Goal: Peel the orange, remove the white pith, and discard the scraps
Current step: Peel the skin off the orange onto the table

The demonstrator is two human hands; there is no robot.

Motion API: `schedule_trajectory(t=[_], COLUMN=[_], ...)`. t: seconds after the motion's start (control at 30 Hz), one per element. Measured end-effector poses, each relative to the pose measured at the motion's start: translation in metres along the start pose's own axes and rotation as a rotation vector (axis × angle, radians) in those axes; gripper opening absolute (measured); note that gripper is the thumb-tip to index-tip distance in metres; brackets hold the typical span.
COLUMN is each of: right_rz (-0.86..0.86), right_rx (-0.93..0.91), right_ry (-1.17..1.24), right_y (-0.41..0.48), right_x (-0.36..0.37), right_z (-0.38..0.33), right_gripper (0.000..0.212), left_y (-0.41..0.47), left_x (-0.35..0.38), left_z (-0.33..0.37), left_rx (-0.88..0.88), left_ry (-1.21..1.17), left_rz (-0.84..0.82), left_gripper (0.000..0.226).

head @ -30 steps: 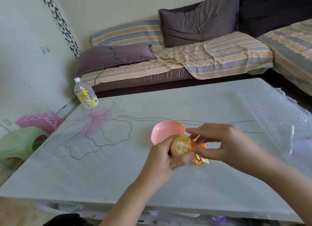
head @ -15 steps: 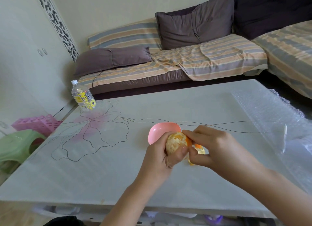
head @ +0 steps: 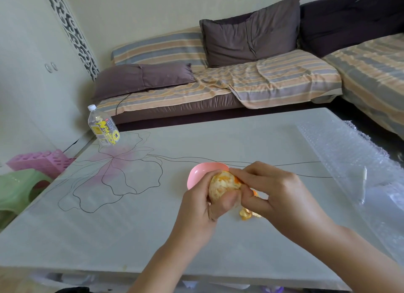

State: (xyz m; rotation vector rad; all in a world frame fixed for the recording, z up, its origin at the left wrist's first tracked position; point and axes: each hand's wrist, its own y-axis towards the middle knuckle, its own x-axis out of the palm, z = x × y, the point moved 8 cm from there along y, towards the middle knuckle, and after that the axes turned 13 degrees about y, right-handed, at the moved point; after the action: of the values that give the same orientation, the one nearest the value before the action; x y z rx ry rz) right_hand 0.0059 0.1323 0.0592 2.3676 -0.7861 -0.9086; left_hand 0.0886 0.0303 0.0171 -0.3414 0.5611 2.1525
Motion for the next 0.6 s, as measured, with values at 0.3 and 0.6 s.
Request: schedule_trajectory(t=[0.3,0.6], right_rz=[-0.165,-0.163], right_rx=[-0.013,-0.147], right_ry=[0.210,-0.248], right_y=[0.006,-0.001], right_x=[-0.006,0.002], right_z=[0.002,-0.016], right_gripper=[0.036,0.032], left_y=[-0.001,-0.005], left_x=[0.000,-0.002], left_z=[0.006,0.006], left_rx=[0.018,-0.011], left_ry=[-0.063,-0.024], left_rz=[-0.104,-0.039], left_gripper=[0.076,0.067])
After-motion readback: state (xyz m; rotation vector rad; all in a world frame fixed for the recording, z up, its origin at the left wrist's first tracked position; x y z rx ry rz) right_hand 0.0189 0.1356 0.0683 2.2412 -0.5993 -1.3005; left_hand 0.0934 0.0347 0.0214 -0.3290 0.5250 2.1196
